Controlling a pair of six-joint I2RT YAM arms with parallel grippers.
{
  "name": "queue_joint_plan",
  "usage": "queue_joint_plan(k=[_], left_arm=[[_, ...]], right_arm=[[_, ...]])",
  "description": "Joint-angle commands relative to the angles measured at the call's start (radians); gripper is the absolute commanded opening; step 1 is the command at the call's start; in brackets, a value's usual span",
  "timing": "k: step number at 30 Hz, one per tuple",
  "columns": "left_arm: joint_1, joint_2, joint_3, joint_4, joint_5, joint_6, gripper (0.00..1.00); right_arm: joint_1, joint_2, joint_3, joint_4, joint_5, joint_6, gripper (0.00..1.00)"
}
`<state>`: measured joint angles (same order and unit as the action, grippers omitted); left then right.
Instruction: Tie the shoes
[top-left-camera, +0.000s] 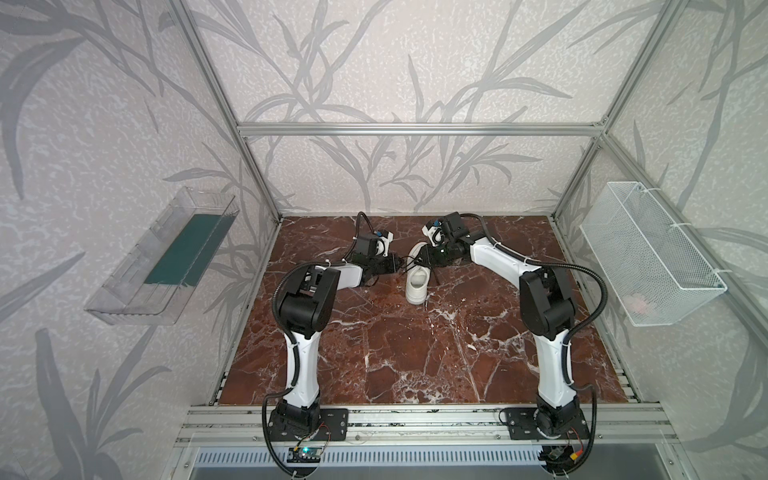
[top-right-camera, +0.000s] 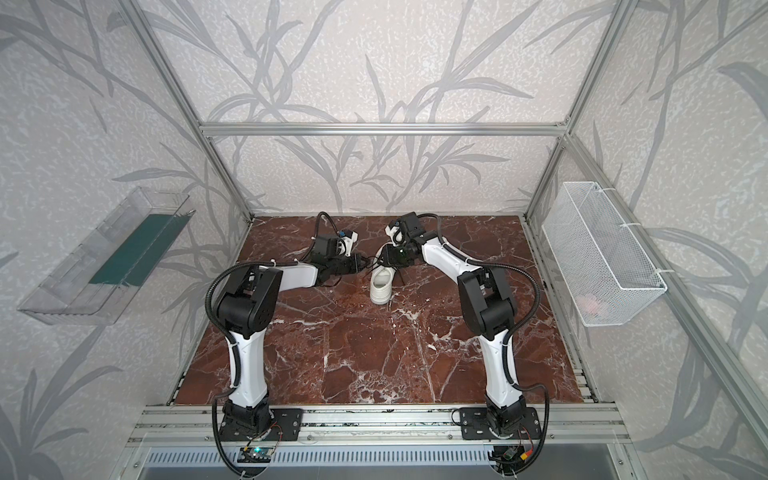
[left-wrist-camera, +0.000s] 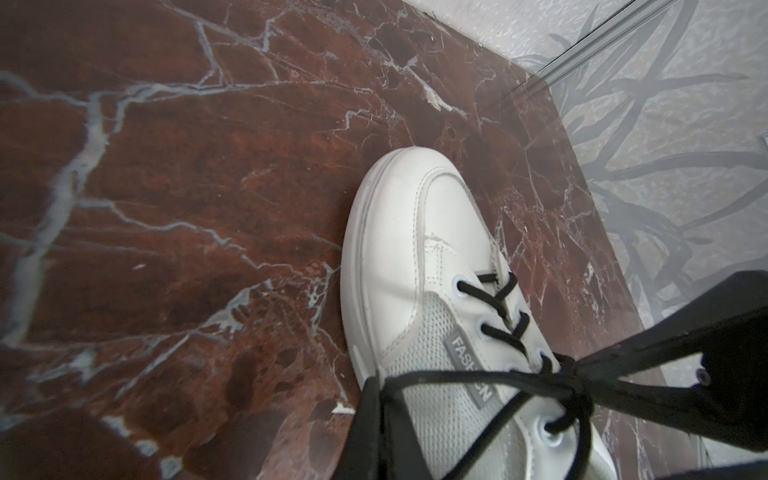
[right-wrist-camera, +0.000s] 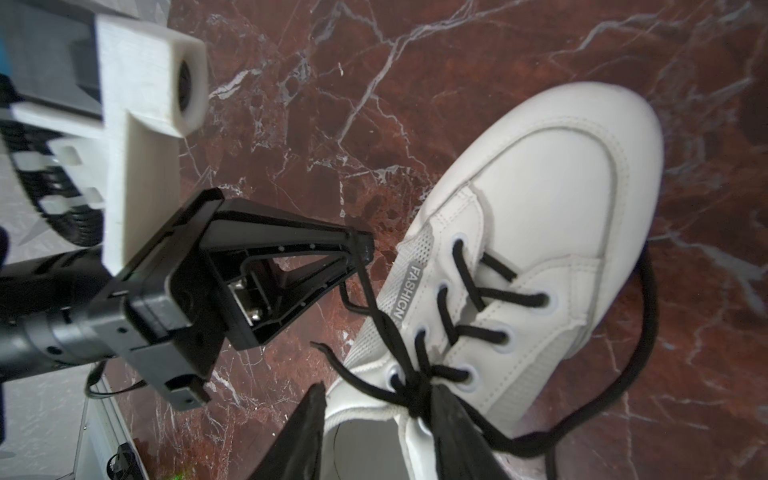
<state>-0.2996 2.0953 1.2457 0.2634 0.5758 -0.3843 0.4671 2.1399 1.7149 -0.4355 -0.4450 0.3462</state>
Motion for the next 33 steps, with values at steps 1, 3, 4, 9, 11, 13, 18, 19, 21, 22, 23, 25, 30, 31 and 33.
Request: queue_joint_plan(k=[1,3,4,9,11,13,18,19,21,22,23,25,30,31,33], left_arm=[[-0.009,-0.065,0.061,-0.196,-0.044,0.145,0.05],[-0.016,-0.071,0.098,-0.288,-0.072,0.215,0.05],[-0.019,-0.072,0.117,-0.338,-0.088,0.248,0.05],[-0.030,-0.077,0.191,-0.507,-0.153,0.383,0.05],[-0.038,-0.074,0.224,-0.570,-0.178,0.437,0.05],[-0.047,-0.070,0.255,-0.625,-0.209,0.485,0.05],[-0.062,-0.068,0.321,-0.747,-0.289,0.585,0.03],[-0.063,-0.069,0.331,-0.764,-0.305,0.602,0.03],[-0.068,-0.074,0.348,-0.797,-0.338,0.635,0.03],[-0.069,-0.075,0.358,-0.816,-0.357,0.657,0.03],[-0.071,-0.075,0.370,-0.836,-0.372,0.679,0.03],[-0.076,-0.073,0.391,-0.873,-0.404,0.725,0.03],[-0.085,-0.054,0.442,-0.955,-0.468,0.798,0.02],[-0.088,-0.052,0.447,-0.962,-0.487,0.816,0.02],[-0.097,-0.049,0.454,-0.973,-0.524,0.855,0.02]], right_arm=[[0.008,0.028,0.038,-0.071,0.038,-0.049,0.39],[0.013,0.034,0.044,-0.084,0.055,-0.065,0.35],[0.014,0.038,0.050,-0.096,0.065,-0.075,0.35],[0.028,0.049,0.069,-0.137,0.109,-0.117,0.27],[0.032,0.054,0.071,-0.144,0.122,-0.127,0.25],[0.037,0.061,0.083,-0.160,0.143,-0.138,0.24],[0.060,0.077,0.130,-0.214,0.223,-0.184,0.23],[0.063,0.081,0.137,-0.222,0.233,-0.188,0.23],[0.066,0.089,0.151,-0.234,0.248,-0.190,0.23],[0.068,0.090,0.153,-0.236,0.250,-0.189,0.23],[0.070,0.091,0.155,-0.235,0.250,-0.188,0.23],[0.071,0.094,0.155,-0.236,0.252,-0.188,0.23],[0.073,0.099,0.154,-0.246,0.261,-0.191,0.22],[0.073,0.098,0.153,-0.247,0.264,-0.192,0.22],[0.073,0.097,0.152,-0.247,0.269,-0.193,0.22]])
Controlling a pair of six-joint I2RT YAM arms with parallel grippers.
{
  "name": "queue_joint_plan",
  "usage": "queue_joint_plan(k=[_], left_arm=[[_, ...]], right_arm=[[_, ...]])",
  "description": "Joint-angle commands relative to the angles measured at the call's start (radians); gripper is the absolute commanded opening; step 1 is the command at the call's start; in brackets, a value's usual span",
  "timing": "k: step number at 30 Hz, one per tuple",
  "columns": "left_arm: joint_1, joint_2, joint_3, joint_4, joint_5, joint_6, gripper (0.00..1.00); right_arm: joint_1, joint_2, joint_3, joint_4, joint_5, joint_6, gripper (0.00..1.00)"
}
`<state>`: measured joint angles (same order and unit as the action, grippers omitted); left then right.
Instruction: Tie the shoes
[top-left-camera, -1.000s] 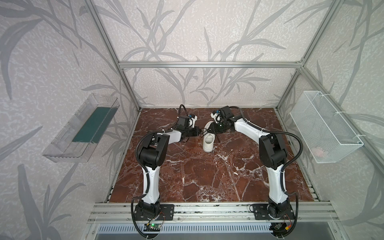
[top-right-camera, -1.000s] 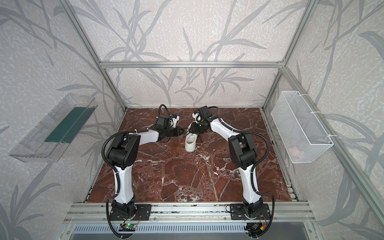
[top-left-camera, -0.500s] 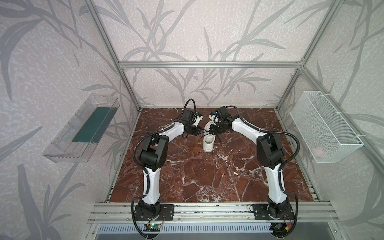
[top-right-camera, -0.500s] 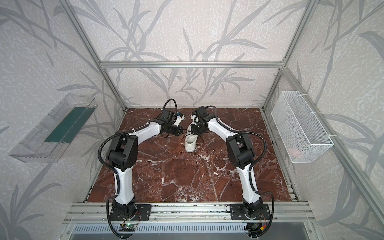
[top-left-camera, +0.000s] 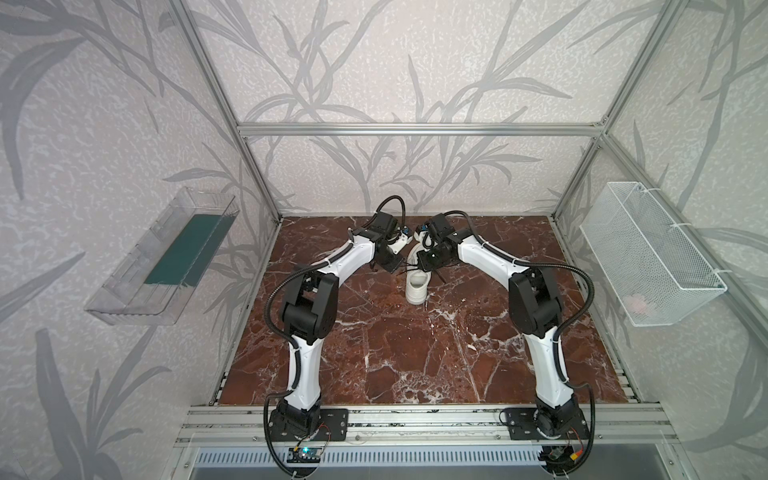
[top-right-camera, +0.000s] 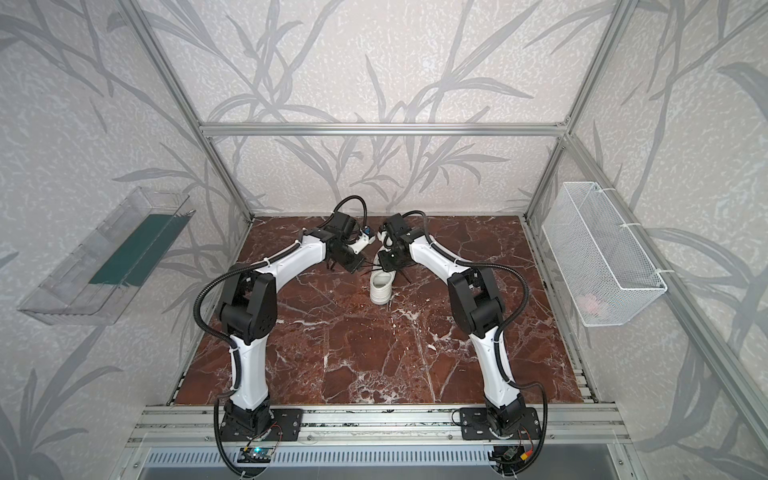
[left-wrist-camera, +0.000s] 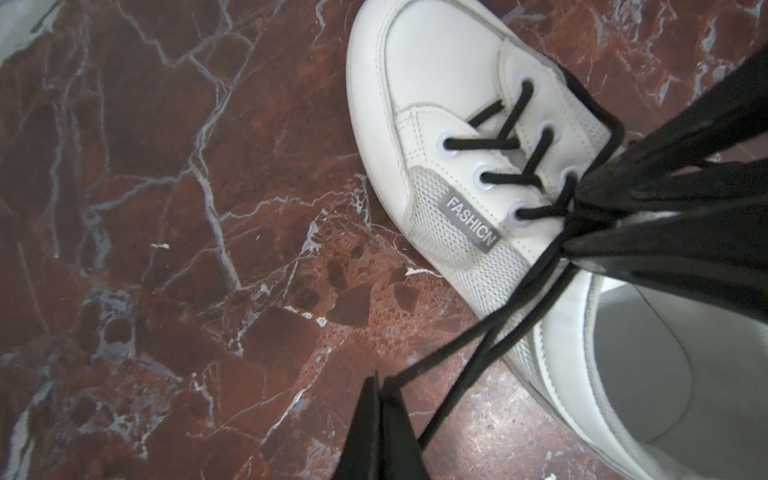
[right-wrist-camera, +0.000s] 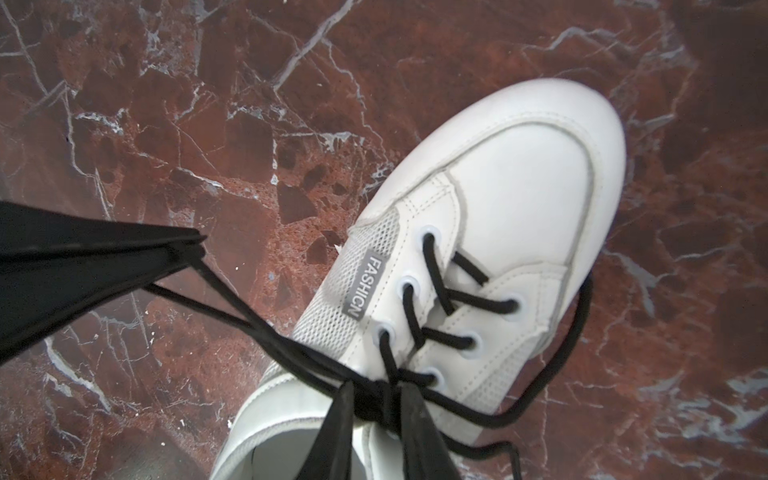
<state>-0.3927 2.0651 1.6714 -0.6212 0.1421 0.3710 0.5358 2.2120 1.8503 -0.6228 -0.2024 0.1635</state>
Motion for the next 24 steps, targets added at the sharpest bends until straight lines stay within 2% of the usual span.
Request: queue_joint_plan(k=[1,9,18,21,24], left_arm=[[-0.007,-0.019,0.032,-0.090,-0.110,0.118,0.02],[-0.015,-0.019,0.052,-0.108,-0.193,0.179,0.01],[-0.015,-0.034,0.010,-0.069,-0.169,0.178,0.02],[-0.008,-0.063,-0.038,0.001,-0.094,0.137,0.11],[-0.001,-0.090,-0.080,0.070,-0.049,0.081,0.26]], right_arm=[[0.004,0.024,0.016,-0.062,0.029,-0.011,0.22],[0.003,0.024,0.010,-0.055,0.028,-0.001,0.21],[0.001,0.022,0.003,-0.042,-0.003,0.004,0.21],[-0.004,-0.001,-0.031,0.009,-0.053,0.021,0.24],[-0.020,-0.044,-0.088,0.080,-0.117,0.065,0.36]])
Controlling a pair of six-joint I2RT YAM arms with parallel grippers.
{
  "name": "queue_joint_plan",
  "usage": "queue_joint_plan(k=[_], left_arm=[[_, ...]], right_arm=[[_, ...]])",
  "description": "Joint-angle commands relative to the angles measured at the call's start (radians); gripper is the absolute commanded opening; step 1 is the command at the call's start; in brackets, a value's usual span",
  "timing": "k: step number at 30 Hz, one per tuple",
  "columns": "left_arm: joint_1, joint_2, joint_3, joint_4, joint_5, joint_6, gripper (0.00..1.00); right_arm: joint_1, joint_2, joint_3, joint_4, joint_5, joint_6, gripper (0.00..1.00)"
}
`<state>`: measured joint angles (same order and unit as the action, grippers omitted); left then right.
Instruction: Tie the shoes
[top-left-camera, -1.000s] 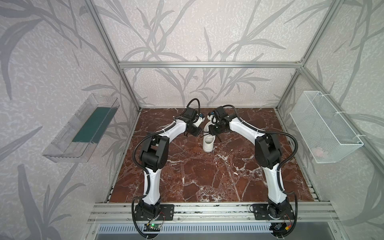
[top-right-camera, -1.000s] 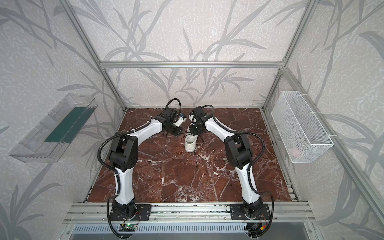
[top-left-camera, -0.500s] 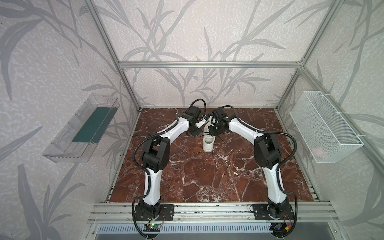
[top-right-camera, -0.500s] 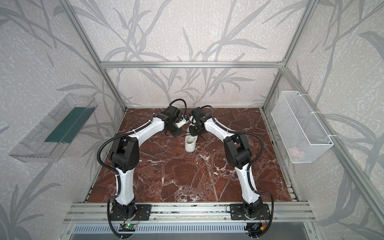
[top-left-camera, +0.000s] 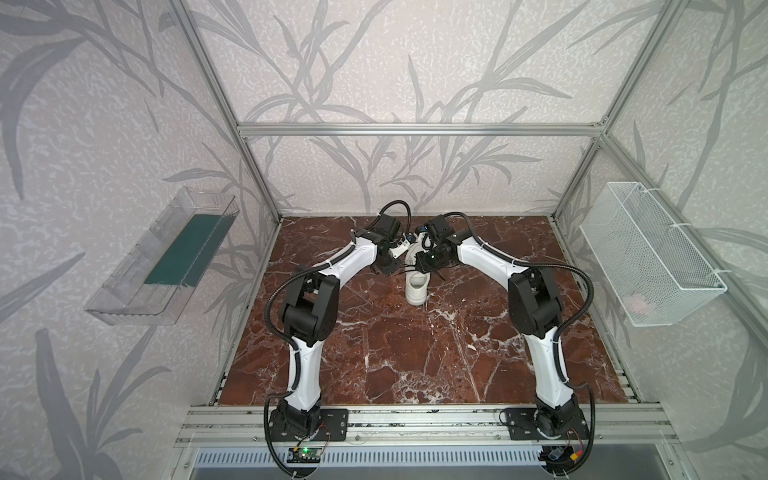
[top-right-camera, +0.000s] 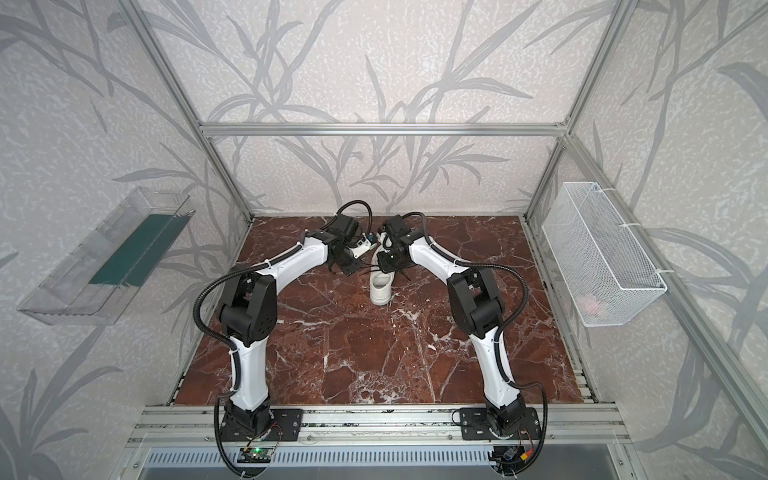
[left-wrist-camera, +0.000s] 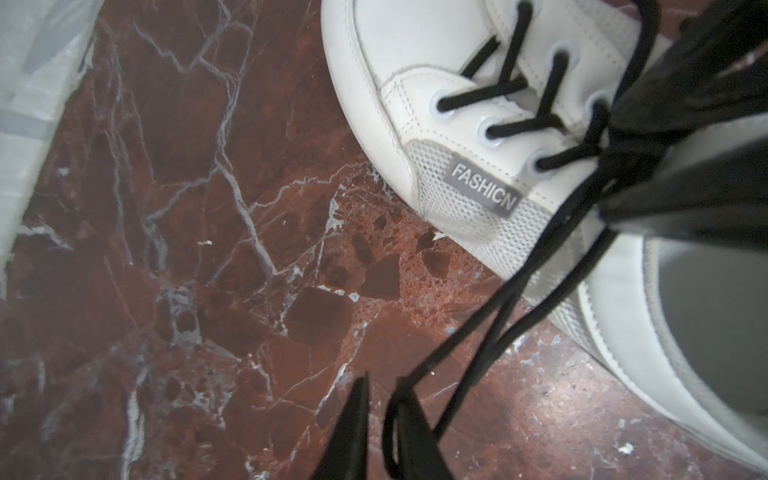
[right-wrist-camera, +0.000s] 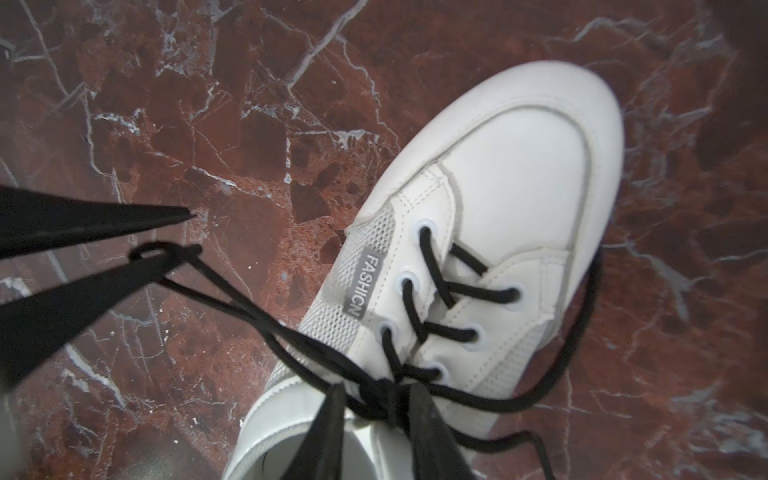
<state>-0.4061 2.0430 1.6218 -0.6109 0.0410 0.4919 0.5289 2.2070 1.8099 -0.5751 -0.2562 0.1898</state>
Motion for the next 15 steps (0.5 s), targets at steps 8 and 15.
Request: queue_joint_plan(k=[8,15], left_arm=[[0.035,-0.097,-0.087,0.144,0.108,-0.109,0.40],[0.046,-0.093,-0.078,0.139,0.128,-0.133,0.41]], right_arm=[[-0.080,-0.144,-0.158,0.147,-0.176,0.123,0.48],[-0.162,-0.121,-0.198,0.232,-0.231,0.232,0.51]])
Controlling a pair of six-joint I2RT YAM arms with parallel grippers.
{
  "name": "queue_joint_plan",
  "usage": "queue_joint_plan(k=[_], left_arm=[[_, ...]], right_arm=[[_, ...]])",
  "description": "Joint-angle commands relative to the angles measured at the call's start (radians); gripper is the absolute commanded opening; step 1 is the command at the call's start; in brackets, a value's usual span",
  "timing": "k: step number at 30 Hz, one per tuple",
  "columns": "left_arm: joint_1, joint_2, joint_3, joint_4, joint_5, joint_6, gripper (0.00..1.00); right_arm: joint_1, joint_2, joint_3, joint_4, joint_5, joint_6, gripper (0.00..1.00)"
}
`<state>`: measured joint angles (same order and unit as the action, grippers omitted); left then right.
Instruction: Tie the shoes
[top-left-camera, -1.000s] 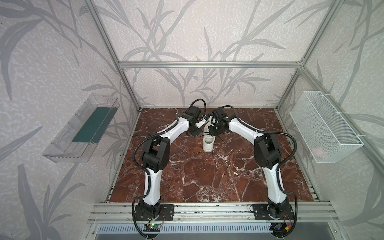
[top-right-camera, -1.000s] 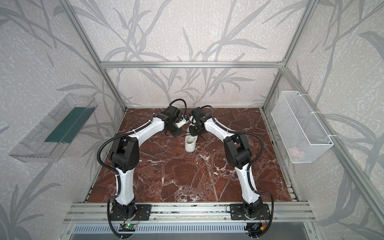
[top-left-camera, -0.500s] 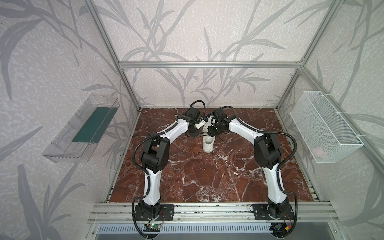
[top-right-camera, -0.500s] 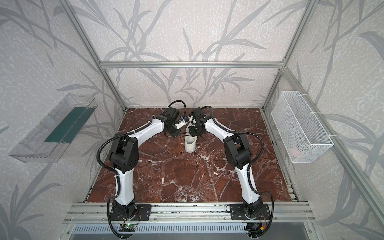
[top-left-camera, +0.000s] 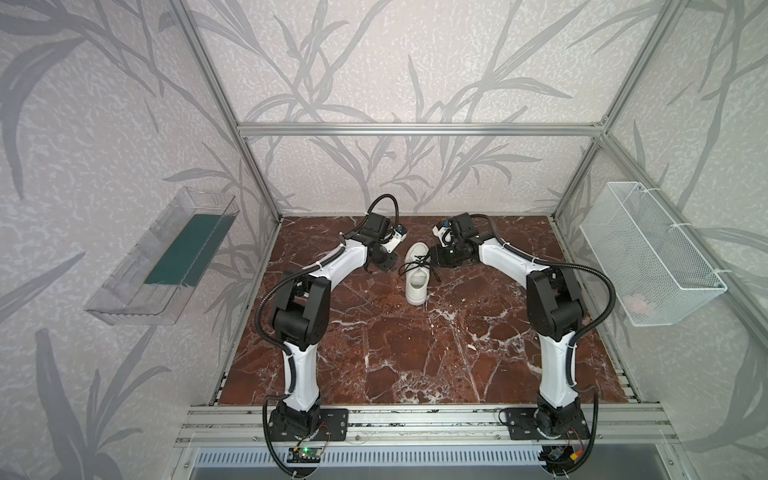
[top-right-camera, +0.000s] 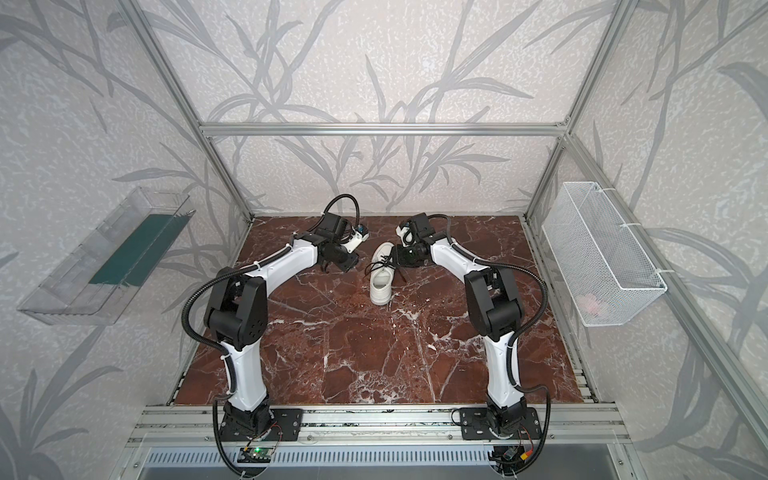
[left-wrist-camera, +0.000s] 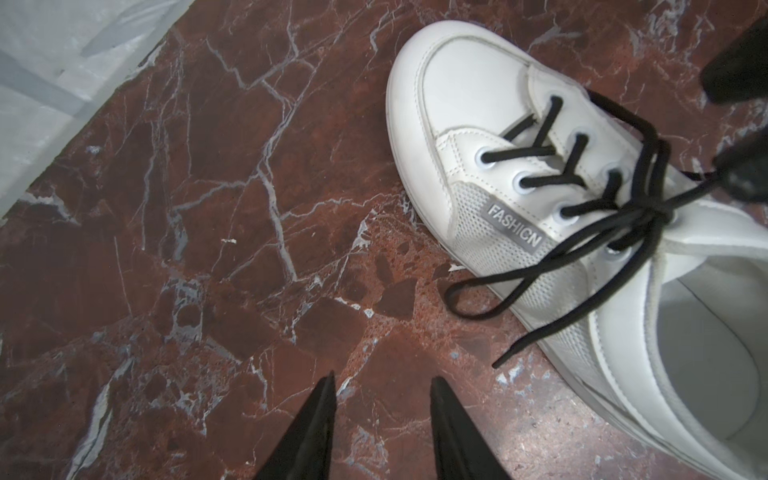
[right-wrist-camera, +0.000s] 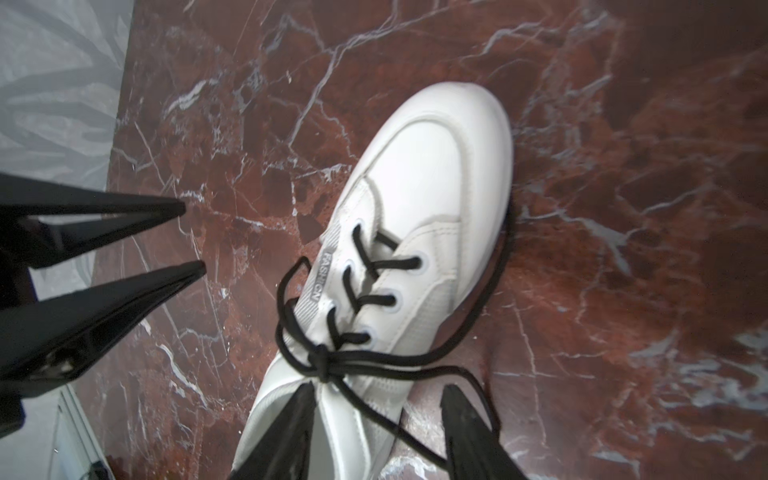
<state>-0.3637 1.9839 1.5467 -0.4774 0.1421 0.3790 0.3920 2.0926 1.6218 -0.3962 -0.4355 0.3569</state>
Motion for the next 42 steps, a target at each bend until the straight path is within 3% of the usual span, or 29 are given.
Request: queue_joint_plan(k=[1,19,28,31,35,42], left_arm=[[0.003,-0.034,-0.002,0.003,0.029,-0.022,0.42],[0.003,-0.035,-0.040,0.003,0.085,-0.068,0.43],[0.003,-0.041,-0.089,0.021,0.114,-0.101,0.42],[0.006,-0.048,-0.106,0.029,0.113,-0.104,0.42],[0.005,-0.059,-0.116,0.029,0.102,-0.105,0.42],[0.005,-0.057,-0.114,0.031,0.103,-0.106,0.42]], right_arm=[[-0.034,0.008,-0.006,0.061,-0.061,0.079,0.51],[-0.078,0.182,0.014,0.250,-0.195,0.320,0.36],[-0.078,0.193,-0.056,0.426,-0.259,0.464,0.20],[-0.082,0.196,-0.081,0.467,-0.282,0.501,0.21],[-0.085,0.168,-0.111,0.428,-0.230,0.474,0.28],[-0.087,0.184,-0.195,0.624,-0.263,0.635,0.28]])
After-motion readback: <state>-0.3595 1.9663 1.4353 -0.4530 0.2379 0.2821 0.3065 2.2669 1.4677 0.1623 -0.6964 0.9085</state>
